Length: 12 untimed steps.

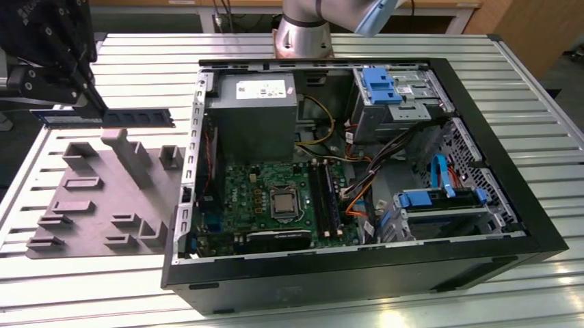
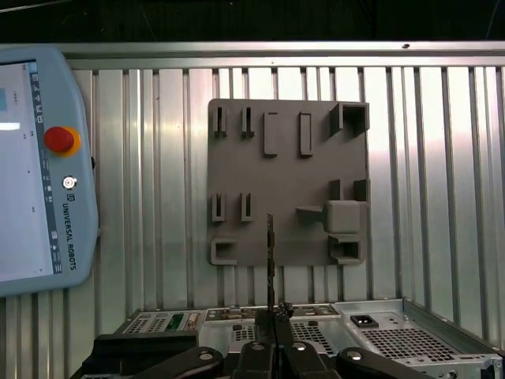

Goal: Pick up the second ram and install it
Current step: 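Pick up the second ram and move it above second insertion slot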

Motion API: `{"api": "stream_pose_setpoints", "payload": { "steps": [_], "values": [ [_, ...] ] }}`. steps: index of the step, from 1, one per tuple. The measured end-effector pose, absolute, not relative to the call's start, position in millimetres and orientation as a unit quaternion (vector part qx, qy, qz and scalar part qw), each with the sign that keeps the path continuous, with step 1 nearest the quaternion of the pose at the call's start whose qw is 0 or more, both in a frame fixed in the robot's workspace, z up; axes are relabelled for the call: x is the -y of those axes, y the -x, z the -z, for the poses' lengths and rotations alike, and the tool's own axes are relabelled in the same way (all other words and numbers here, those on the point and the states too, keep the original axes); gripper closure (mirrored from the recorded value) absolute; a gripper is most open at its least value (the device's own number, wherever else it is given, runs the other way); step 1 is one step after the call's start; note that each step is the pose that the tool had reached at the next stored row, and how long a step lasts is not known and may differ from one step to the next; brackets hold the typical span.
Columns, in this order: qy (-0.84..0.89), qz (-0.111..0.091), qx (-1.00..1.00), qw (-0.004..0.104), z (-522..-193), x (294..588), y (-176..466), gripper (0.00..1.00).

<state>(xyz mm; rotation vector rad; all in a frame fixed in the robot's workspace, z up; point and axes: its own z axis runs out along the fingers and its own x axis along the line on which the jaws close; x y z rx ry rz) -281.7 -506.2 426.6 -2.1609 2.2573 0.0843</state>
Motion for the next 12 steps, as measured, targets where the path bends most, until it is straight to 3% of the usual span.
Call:
{"api": "stream_pose_setpoints", "payload": {
  "steps": [12],
  "values": [
    [0.691,-0.027,-0.722,0.008,-426.6,506.2,276.4,0.89]
  ]
}}
